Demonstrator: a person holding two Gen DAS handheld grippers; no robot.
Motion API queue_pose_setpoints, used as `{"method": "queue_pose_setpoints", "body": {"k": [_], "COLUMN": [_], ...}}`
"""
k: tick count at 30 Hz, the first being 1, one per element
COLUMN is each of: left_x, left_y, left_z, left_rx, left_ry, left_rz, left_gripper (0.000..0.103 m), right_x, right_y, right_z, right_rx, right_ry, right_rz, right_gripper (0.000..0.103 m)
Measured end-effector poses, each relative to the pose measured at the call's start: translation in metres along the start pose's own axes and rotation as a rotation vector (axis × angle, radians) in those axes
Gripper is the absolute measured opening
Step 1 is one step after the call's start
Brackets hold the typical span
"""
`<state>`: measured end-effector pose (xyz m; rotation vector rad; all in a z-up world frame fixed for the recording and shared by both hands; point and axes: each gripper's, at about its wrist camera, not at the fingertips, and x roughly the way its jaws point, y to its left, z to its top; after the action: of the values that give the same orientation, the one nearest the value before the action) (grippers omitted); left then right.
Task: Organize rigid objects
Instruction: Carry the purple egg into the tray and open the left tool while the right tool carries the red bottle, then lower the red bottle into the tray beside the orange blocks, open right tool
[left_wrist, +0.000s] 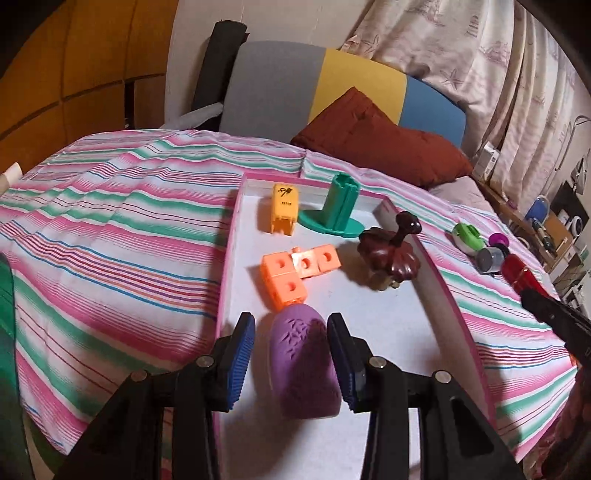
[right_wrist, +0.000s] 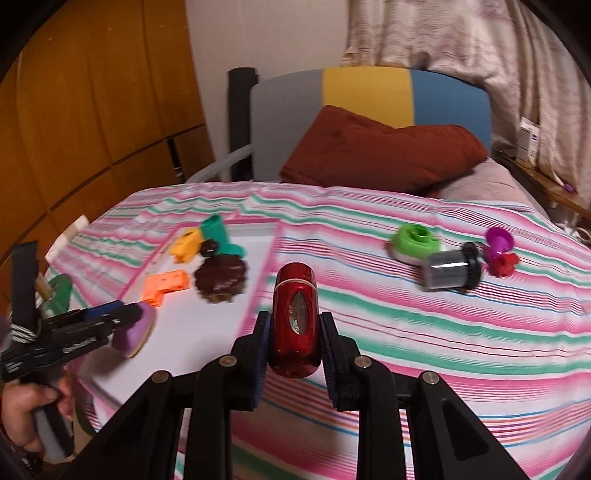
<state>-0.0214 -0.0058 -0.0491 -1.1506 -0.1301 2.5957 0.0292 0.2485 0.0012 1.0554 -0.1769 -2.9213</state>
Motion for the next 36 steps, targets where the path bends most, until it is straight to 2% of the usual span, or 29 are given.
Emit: {"method": "queue_pose_setpoints", "body": {"k": [7, 12, 16, 19, 27, 36], "left_x": [0.010, -0.007, -0.025, -0.034, -0.042, -0.046], "left_y": [-0.003, 0.006, 0.012, 0.013, 0.013, 0.014], "left_z": [0.006, 0.008, 0.005, 0.003, -0.004, -0.005], "left_rx": [0.012, -0.059, -0.090, -0.087, -0.034, -0.043], "left_ry": [0.019, 0.002, -0.023, -0.031, -0.022, -0.016], "left_rz": [0.029, -0.039, -0.056, -0.034, 0.046, 0.073], "left_gripper": [0.041, 0.042, 0.043, 0.043, 0.043, 0.043], "right_x": [0.008, 0.011, 0.018, 0.026, 0.044, 0.058], "right_y": [0.025, 0.041, 0.057, 0.067, 0.090, 0.103], "right_z": [-0.002, -0.003, -0.004, -0.005, -0.005, 0.001], "right_rx": [-0.012, -0.030, -0.051, -0.048, -0.049, -0.078], "right_ry": [0.027, 0.050, 0.081, 0.109, 0.160, 0.183], "right_rz": [0.060, 0.102, 0.153, 0.194, 0.232, 0.189], "right_gripper": [0.026, 0.026, 0.026, 0.026, 0.026, 0.026]}}
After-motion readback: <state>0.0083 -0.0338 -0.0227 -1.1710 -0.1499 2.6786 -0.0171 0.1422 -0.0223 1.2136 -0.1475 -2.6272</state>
